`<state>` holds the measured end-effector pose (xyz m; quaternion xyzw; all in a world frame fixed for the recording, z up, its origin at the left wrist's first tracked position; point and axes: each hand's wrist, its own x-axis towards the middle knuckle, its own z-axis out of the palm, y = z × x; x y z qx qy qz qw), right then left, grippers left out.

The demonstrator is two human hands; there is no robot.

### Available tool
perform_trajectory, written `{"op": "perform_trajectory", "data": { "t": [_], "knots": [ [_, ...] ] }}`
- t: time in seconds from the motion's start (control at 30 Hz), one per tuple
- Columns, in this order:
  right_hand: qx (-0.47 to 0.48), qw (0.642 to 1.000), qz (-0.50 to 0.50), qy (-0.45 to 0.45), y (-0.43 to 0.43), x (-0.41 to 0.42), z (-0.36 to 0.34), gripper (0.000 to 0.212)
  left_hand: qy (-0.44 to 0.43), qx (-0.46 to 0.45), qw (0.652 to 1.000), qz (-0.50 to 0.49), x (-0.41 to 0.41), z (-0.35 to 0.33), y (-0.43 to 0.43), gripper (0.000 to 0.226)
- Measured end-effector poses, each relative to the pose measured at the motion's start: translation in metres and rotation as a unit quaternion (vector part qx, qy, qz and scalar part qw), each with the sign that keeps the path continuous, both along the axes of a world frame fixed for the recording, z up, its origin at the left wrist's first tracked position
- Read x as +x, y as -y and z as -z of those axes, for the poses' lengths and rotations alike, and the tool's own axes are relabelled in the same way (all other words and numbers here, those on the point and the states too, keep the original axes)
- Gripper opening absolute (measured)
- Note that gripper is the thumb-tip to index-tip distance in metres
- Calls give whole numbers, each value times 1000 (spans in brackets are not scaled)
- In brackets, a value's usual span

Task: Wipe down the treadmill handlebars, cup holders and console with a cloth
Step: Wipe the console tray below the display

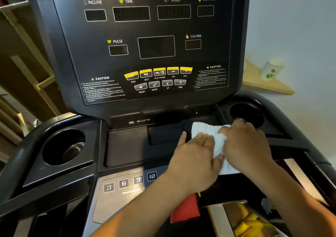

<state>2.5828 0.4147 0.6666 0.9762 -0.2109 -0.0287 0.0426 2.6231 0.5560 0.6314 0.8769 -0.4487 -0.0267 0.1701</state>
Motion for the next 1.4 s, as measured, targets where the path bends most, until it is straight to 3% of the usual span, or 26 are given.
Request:
{"op": "perform_trajectory", "data": {
  "t": [0.27, 0.43, 0.57, 0.73, 0.9, 1.03, 1.13, 1.17, 1.27, 1.4],
  "knots": [
    [-7, 1000, -2, 14, 10, 42, 0, 43, -1, 69, 997, -21, 23, -9, 21, 62],
    [17, 1000, -2, 17, -2, 2, -1, 43, 18, 60, 998, 25, 12, -11, -6, 46],
    [81, 995, -7, 61, -5, -21, 4, 44, 7, 15, 1000, 20, 3, -4, -18, 53],
    [105, 994, -10, 41, 12, 18, 5, 44, -48, 82, 995, 4, 21, -13, 4, 69],
    [100, 994, -22, 38, 19, 29, 9, 51, -72, 82, 994, -8, 31, -16, 9, 63],
    [271, 950, 39, 150, 29, 7, 6, 65, -124, 44, 991, -25, 34, -20, -1, 50],
    [368, 893, 185, 182, 36, -6, -1, 51, -104, 54, 993, -25, 33, -20, -2, 45],
    [371, 891, 202, 169, 37, -7, -2, 43, -92, 60, 994, -27, 33, -20, 0, 44],
    [348, 907, 183, 149, 29, -6, -6, 43, -69, 71, 994, -39, 32, -18, 7, 43],
    [289, 929, 133, 188, 10, 3, -6, 37, -70, 89, 993, -44, 34, -18, 7, 40]
  ]
}}
